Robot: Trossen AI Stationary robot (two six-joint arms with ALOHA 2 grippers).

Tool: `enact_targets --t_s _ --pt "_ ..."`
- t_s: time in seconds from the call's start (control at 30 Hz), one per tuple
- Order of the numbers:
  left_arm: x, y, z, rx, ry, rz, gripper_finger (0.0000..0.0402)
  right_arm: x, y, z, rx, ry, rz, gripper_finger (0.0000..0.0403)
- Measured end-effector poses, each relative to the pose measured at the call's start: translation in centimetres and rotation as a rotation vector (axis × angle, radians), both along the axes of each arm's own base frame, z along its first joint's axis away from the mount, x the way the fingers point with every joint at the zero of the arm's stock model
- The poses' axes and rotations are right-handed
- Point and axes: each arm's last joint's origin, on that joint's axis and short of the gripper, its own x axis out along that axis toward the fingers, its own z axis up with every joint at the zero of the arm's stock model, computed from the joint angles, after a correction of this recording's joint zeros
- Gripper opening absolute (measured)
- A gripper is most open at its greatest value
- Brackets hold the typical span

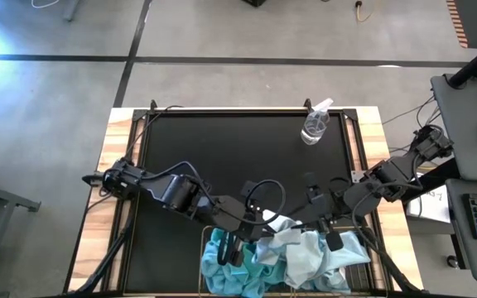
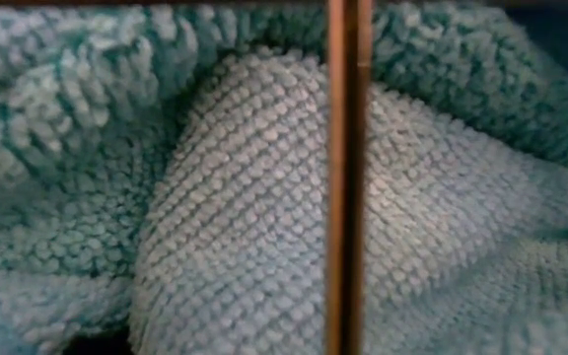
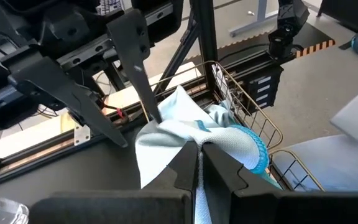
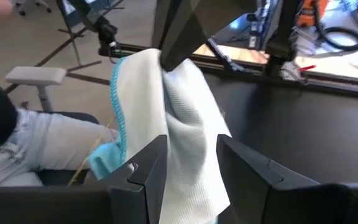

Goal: Sort microfiber towel by color & place in baskets
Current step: Put the light blue towel into the right wire basket

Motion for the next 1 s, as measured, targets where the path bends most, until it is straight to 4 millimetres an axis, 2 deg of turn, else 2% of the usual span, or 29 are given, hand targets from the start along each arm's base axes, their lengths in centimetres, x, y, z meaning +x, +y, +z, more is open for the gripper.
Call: enact_targets --t_s 0.37,0.73,1.0 --pt "0.0 0.0 0.0 0.016 -0.004 -0.007 0.0 0.2 0.1 -0.2 0.028 0.017 -0.005 0.0134" --pt "0.0 0.0 0.0 0.019 -0.004 -0.009 0.0 2.5 1.7 -2.3 0.0 0.073 -0.009 0.0134" --pt "0.0 0.0 0.0 0.019 -0.005 -0.009 0.0 3.1 2.1 -1.4 0.041 0.038 -0.017 0.0134"
